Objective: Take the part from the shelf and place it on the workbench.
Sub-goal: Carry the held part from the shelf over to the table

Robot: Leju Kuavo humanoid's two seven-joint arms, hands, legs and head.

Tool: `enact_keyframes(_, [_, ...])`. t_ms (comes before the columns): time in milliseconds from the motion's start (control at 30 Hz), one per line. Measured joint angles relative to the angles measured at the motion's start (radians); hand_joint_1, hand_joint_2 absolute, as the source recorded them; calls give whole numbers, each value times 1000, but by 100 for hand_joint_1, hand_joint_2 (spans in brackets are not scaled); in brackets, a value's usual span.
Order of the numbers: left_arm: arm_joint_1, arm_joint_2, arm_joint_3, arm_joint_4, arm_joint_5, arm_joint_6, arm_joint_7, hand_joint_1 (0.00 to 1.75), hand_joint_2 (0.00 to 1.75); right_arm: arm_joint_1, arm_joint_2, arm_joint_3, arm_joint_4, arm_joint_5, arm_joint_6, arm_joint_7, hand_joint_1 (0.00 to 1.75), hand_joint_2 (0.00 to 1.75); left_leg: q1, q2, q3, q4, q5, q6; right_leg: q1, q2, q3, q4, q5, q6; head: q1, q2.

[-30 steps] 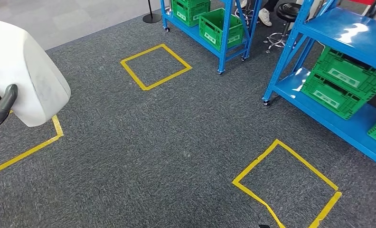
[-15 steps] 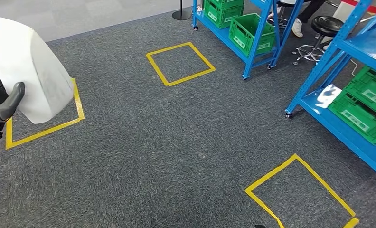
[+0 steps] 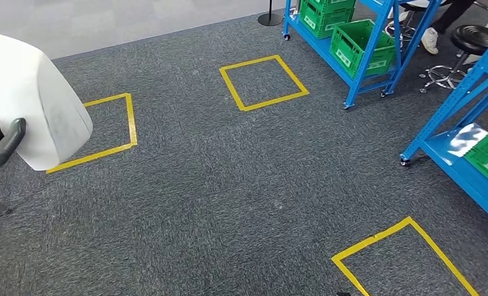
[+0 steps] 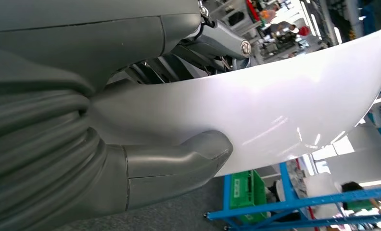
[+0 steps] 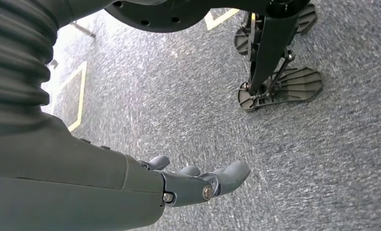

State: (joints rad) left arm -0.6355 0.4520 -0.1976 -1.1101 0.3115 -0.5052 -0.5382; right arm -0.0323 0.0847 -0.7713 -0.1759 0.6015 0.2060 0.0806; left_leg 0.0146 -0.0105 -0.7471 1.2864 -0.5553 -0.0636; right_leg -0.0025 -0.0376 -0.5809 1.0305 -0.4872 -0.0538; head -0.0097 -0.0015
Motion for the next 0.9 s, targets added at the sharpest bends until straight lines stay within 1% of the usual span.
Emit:
enact_keyframes(33, [4, 0, 0, -4, 0, 1, 3, 175, 175, -1, 0, 0, 0, 0, 0, 0, 0, 175, 0, 4, 15, -26, 21, 0, 0, -10, 1, 1, -2, 1, 0, 0])
enact_keyframes(67, [5, -1, 0, -8, 0, 3, 6, 175, 175, -1, 0, 0, 0, 0, 0, 0, 0, 175, 0, 13, 48, -85, 52, 2, 1, -20, 2, 2, -4, 2, 0, 0])
enact_keyframes(100, [4, -1, 0, -13, 0, 4, 8, 175, 175, -2, 0, 0, 0, 0, 0, 0, 0, 175, -1, 28, 85, -155, 78, 4, 2, -29, 4, 3, -7, 5, 0, 0])
enact_keyframes(133, [3, -2, 0, -18, 0, 5, 9, 175, 175, -3, 0, 0, 0, 0, 0, -1, 0, 175, -4, 39, 117, -213, 96, 10, 4, -37, 5, 5, -10, 9, 0, 0])
enact_keyframes(167, [2, -3, 0, -21, 0, 7, 10, 175, 175, -3, 0, 0, 0, 0, -1, -2, 0, 175, -8, 46, 136, -249, 105, 17, 6, -44, 7, 6, -13, 13, 1, 0])
enact_keyframes(200, [2, -3, 1, -24, 0, 9, 11, 175, 175, -4, 0, 0, 0, 1, -1, -2, 0, 175, -11, 45, 143, -262, 104, 24, 8, -51, 8, 6, -14, 18, 1, 0])
enact_keyframes(233, [3, -3, 2, -27, 0, 11, 12, 175, 175, -5, 0, 0, 0, 1, -1, -3, 0, 175, -13, 35, 143, -263, 107, 32, 9, -58, 9, 6, -15, 23, 2, 0])
enact_keyframes(267, [6, -2, 5, -30, 0, 13, 14, 175, 175, -6, 0, 0, 0, 2, -2, -3, 0, 175, -11, 27, 143, -265, 109, 38, 8, -59, 9, 6, -17, 29, 2, 0])
enact_keyframes(300, [8, -1, 8, -34, 0, 15, 14, 175, 175, -7, 0, 0, 0, 3, -2, -3, 0, 175, -9, 19, 143, -267, 111, 44, 6, -48, 7, 13, -24, 35, 2, 0])
enact_keyframes(333, [10, -1, 11, -39, 0, 17, 15, 175, 175, -8, 0, 0, 0, 3, -1, -3, 0, 175, -7, 13, 145, -270, 113, 51, 5, -30, -2, 36, -39, 40, 2, 0])
enact_keyframes(367, [11, -3, 14, -43, 0, 18, 16, 175, 175, -8, 0, 0, 0, 3, -2, -2, 0, 175, -4, 7, 146, -272, 114, 56, 3, -6, -22, 79, -63, 44, 3, 0])
enact_keyframes(400, [13, -5, 15, -46, 0, 20, 17, 175, 175, -7, 0, 0, 0, 5, -2, -1, 0, 175, -5, 0, 145, -272, 115, 59, 2, 15, -50, 139, -93, 46, 4, 0])
enact_keyframes(433, [18, -7, 16, -50, 0, 22, 19, 175, 175, -6, 1, 0, 0, 9, -2, 2, 0, 175, -5, -8, 144, -271, 115, 61, 1, 26, -84, 206, -120, 46, 5, 0])
enact_keyframes(467, [29, -8, 19, -56, 0, 23, 23, 175, 175, -6, 1, 0, 0, 13, -3, 7, 0, 175, -5, -18, 143, -270, 114, 61, 1, 30, -113, 260, -136, 46, 5, 0])
enact_keyframes(500, [44, -6, 23, -65, 0, 23, 27, 175, 175, -5, 1, 0, 0, 19, -3, 12, 0, 175, -5, -27, 142, -269, 114, 61, 1, 32, -128, 283, -135, 45, 5, 0])
enact_keyframes(533, [62, -3, 30, -77, 1, 23, 32, 175, 175, -5, 1, 0, 0, 25, -3, 16, 0, 175, -4, -36, 142, -268, 114, 60, 0, 34, -124, 269, -115, 44, 5, 0])
enact_keyframes(567, [78, 2, 39, -92, 2, 21, 36, 175, 175, -5, 1, 0, 0, 29, -3, 19, 0, 175, -3, -46, 142, -265, 113, 59, -1, 40, -102, 218, -82, 43, 5, 0])
enact_keyframes(600, [92, 7, 48, -106, 4, 19, 40, 175, 175, -4, 1, 0, 0, 34, -2, 18, 0, 175, -2, -55, 141, -263, 112, 55, -4, 57, -70, 148, -49, 41, 5, 0])
enact_keyframes(633, [104, 14, 58, -121, 6, 17, 43, 175, 175, -4, 0, 1, 0, 39, 0, 14, 0, 175, -1, -65, 139, -259, 111, 50, -5, 73, -41, 87, -26, 40, 5, 0])
enact_keyframes(667, [117, 19, 69, -137, 7, 17, 46, 175, 175, -4, 0, 2, 0, 45, 3, 9, 0, 175, -1, -73, 136, -257, 110, 43, -6, 85, -21, 44, -13, 39, 5, 0])
enact_keyframes(700, [133, 24, 82, -156, 9, 20, 52, 175, 175, -4, -1, 4, 0, 52, 7, 3, 0, 175, -1, -81, 134, -257, 111, 36, -6, 91, -11, 25, -12, 38, 5, 0])
enact_keyframes(733, [153, 28, 96, -177, 10, 25, 59, 175, 175, -4, -2, 7, 0, 60, 11, -1, 0, 175, -1, -90, 133, -259, 112, 29, -3, 84, -10, 23, -13, 35, 5, 0])
enact_keyframes(767, [177, 30, 112, -202, 10, 31, 67, 175, 175, -4, -4, 10, 0, 66, 14, -4, 0, 175, 1, -96, 131, -262, 114, 22, -4, 74, -7, 20, -11, 28, 5, 0])
enact_keyframes(800, [203, 32, 128, -228, 10, 35, 74, 175, 175, -5, -6, 13, 0, 71, 16, -6, 0, 175, 1, -91, 129, -260, 113, 17, -4, 65, -3, 16, -8, 21, 4, 0])
enact_keyframes(833, [225, 34, 144, -251, 10, 37, 80, 175, 175, -5, -7, 16, 0, 74, 17, -5, 0, 175, 1, -74, 120, -244, 102, 13, -4, 55, 0, 12, -6, 14, 3, 0])
enact_keyframes(867, [242, 35, 158, -271, 10, 38, 84, 175, 175, -5, -9, 18, 0, 76, 18, -3, 0, 175, 0, -52, 103, -208, 80, 10, -5, 45, 2, 8, -4, 8, 2, 0])
enact_keyframes(900, [257, 36, 168, -288, 10, 39, 87, 175, 175, -5, -11, 19, 0, 77, 18, 0, 0, 175, -1, -27, 78, -152, 50, 8, -3, 34, 3, 7, -4, 4, 0, 0])
